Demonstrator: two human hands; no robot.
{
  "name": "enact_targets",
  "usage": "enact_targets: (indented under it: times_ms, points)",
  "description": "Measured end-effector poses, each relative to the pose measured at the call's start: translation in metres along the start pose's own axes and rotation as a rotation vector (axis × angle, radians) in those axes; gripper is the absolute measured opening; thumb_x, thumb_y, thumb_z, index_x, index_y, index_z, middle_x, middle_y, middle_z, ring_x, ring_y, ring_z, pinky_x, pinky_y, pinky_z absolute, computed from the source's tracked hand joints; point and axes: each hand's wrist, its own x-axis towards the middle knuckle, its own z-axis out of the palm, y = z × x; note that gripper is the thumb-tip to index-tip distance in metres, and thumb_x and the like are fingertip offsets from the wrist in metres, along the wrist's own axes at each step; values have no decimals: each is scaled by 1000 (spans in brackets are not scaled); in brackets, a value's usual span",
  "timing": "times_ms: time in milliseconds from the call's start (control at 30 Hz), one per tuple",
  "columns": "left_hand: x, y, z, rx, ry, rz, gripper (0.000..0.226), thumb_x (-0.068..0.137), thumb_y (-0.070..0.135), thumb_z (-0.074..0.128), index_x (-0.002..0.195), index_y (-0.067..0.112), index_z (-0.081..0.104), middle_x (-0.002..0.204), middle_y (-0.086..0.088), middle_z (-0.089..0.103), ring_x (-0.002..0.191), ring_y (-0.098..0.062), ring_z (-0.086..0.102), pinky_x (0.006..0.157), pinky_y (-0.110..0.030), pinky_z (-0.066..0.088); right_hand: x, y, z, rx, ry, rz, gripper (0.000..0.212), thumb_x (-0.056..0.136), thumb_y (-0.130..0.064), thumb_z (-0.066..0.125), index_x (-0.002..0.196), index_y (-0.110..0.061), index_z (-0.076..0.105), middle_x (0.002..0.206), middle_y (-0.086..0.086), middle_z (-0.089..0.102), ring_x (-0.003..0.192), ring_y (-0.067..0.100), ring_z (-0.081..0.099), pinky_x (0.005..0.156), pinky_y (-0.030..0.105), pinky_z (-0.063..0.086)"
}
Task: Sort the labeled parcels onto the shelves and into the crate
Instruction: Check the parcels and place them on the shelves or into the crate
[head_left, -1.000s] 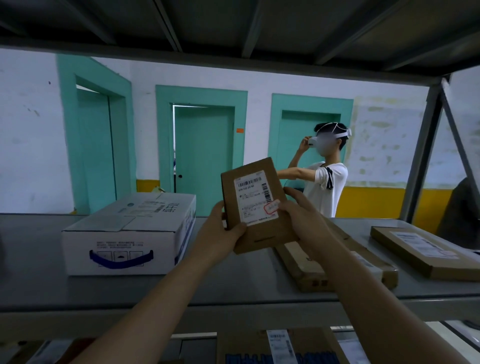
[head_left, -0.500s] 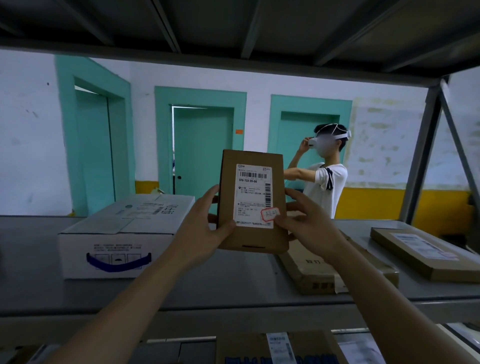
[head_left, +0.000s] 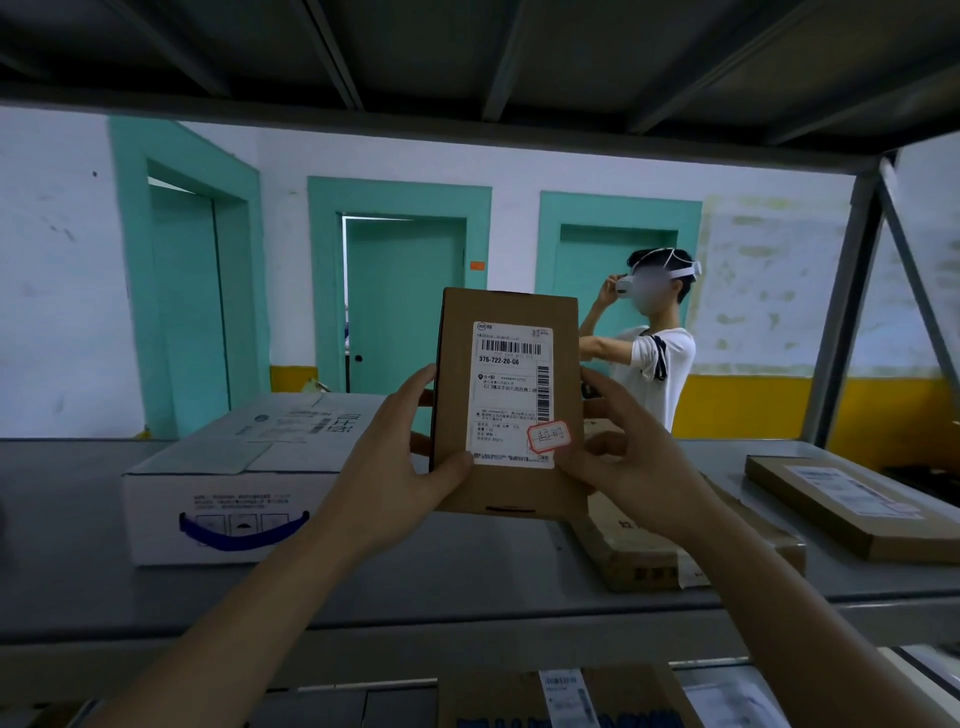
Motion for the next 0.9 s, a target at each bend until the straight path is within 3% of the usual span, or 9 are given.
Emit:
enact_targets:
  times_ms: [100, 267, 400, 567, 900]
  points:
    - [-4, 4, -4, -10, 11, 15, 80, 85, 34, 75, 147, 51, 26, 136, 22, 47, 99, -7, 65, 83, -34, 59, -4, -5, -1, 7, 6, -14, 71, 84, -38, 77, 142, -51, 40, 121, -17, 62, 93, 8, 70, 73, 38, 63]
    - [-9, 9, -9, 2, 24, 28, 80, 83, 39, 74, 138, 60, 20, 132, 26, 46, 96, -1, 64, 75, -24, 57, -9, -11, 0, 26, 0, -28, 72, 84, -35, 77, 143, -50, 40, 120, -19, 62, 92, 8, 70, 69, 33, 62]
    - [-14, 12, -13, -19, 6, 32, 78, 79, 48, 70, 137, 62, 20, 127, 39, 42, 95, 2, 64, 71, -15, 53, -12, -14, 1, 43, -4, -42, 73, 81, -38, 77, 143, -50, 40, 117, -20, 63, 91, 10, 70, 67, 30, 60]
    - [-16, 11, -15, -17, -5, 31, 85, 75, 54, 67, 146, 54, 20, 130, 39, 41, 96, 1, 64, 73, -16, 53, -13, -18, 3, 32, -18, -38, 78, 76, -47, 76, 144, -51, 38, 119, -20, 62, 93, 10, 70, 70, 31, 61]
    - [-16, 14, -15, -5, -9, 29, 82, 77, 52, 68, 141, 60, 18, 129, 39, 42, 95, 2, 64, 74, -17, 52, -15, -20, 1, 23, -14, -30, 78, 78, -46, 76, 145, -51, 37, 116, -26, 61, 94, 8, 69, 68, 29, 61]
